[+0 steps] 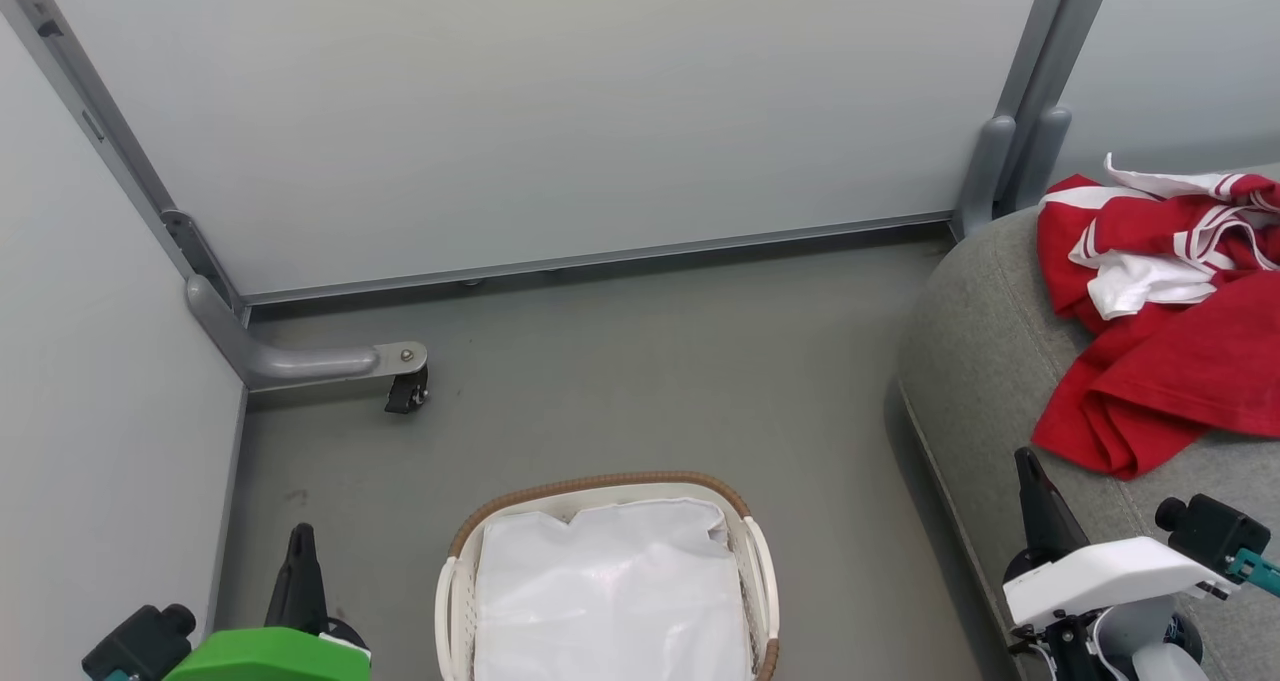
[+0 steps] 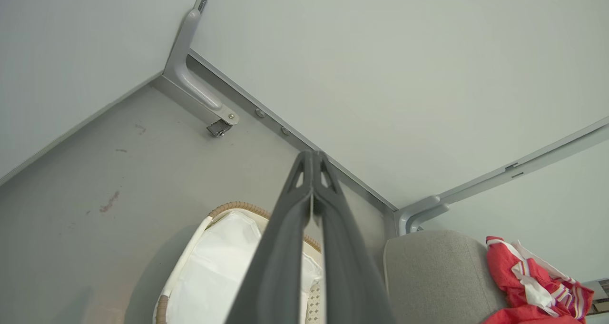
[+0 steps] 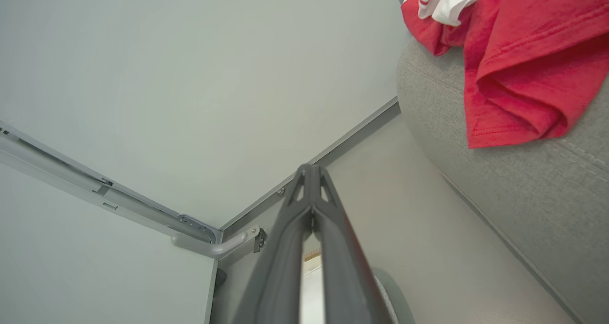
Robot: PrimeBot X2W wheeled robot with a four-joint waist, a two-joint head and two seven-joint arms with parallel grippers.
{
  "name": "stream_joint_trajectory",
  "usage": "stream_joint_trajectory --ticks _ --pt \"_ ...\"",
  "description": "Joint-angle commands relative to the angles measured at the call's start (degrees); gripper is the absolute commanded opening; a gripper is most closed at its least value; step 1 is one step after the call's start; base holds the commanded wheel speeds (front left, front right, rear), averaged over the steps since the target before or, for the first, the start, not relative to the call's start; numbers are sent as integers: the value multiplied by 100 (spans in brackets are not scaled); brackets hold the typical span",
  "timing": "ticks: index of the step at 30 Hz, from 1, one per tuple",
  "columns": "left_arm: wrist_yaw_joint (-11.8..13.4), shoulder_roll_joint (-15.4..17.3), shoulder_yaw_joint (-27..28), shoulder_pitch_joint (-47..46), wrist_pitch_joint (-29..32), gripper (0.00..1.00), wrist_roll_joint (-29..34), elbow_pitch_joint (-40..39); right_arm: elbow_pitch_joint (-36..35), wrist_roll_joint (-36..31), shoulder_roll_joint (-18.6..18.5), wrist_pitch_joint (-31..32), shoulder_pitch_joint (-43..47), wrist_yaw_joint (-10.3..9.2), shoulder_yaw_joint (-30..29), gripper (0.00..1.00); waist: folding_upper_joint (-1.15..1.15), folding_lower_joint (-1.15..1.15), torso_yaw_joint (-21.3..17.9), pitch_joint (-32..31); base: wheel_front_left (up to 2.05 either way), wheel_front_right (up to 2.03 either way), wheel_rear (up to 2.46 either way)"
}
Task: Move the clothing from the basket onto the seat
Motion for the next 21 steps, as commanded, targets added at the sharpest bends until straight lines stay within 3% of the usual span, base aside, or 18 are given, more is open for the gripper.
stream_joint_trajectory --ticks 1,21 --pt "-30 22 52 -175 39 0 -186 -81 -100 195 -37 44 -136 -2 -36 0 0 0 1 1 0 0 0" --pt "-86 28 224 -379 410 0 -1459 -113 -182 1604 -48 412 -176 -2 -166 0 0 0 22 19 0 0 0"
